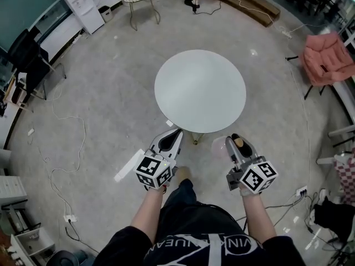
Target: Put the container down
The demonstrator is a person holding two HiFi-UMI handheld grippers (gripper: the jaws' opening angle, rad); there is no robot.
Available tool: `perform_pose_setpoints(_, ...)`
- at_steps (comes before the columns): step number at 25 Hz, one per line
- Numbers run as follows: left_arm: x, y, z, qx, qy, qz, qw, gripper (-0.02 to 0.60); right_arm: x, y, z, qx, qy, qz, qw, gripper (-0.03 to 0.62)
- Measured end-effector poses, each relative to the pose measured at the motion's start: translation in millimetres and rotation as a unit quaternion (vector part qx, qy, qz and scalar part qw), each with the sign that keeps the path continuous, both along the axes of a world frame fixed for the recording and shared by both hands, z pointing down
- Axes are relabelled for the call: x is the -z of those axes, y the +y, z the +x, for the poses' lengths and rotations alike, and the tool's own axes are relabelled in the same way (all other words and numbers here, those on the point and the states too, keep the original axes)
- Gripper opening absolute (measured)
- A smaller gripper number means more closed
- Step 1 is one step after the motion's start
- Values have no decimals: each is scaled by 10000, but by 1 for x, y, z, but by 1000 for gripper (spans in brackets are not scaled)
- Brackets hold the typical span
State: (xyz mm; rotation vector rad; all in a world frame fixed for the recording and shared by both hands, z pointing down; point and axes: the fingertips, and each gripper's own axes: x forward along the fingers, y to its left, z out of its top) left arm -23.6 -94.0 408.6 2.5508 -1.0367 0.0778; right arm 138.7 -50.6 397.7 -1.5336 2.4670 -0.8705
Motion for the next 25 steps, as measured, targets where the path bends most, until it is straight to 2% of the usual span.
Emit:
perform_pose_setpoints(15,-31,-77,-4,-208,-51,-280,9994,15,-29,-76,1,-280,-16,-213,9994,123)
perform_pose_setpoints(20,-44,-92,-5,-231,-173,-176,9994,15,-43,-99,-3,-262,-19,-217,9994,123)
perform_pose_setpoints(25,-48,-100,3,-132,-105,-185,9997,15,-51,-118,1,-142,64,-254,9996,123)
